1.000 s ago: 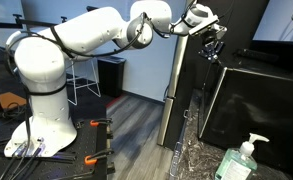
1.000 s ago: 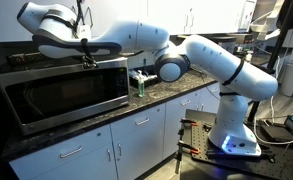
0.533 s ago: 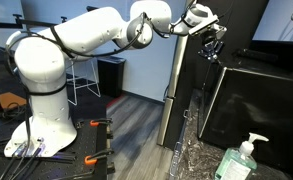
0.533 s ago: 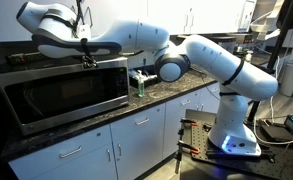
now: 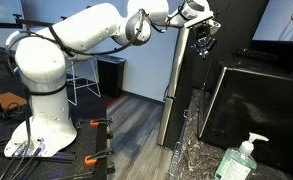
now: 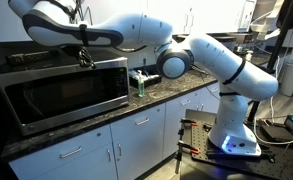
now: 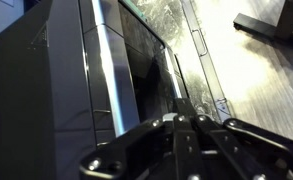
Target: Close the microwave door
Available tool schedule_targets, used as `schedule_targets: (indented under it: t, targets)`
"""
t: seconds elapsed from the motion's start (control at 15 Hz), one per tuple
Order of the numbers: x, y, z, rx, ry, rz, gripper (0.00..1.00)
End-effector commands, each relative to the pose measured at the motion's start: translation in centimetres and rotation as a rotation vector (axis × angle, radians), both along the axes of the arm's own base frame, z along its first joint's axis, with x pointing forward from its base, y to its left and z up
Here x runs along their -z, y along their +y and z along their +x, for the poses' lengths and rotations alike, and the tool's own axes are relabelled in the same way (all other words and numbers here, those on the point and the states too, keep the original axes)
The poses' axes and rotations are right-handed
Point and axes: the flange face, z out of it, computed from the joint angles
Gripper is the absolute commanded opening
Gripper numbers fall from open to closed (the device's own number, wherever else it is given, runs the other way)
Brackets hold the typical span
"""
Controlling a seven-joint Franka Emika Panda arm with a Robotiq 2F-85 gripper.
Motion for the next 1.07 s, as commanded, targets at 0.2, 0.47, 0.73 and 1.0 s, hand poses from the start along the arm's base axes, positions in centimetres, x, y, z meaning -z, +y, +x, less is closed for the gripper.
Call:
schedule_targets:
  t: [0.2, 0.47, 0.73, 1.0]
  targets:
    - [-2.1, 3.2, -1.9, -0.061, 0.046, 0.163, 0.00]
    - [-2.1, 4.5, -2.3, -0.113, 0.074, 0.222, 0.00]
    - [-2.3, 6.6, -2.6, -0.311, 0.151, 0.263, 0.00]
    - [-1.7, 7.1, -2.5, -0.331, 0.162, 0.255, 0.09]
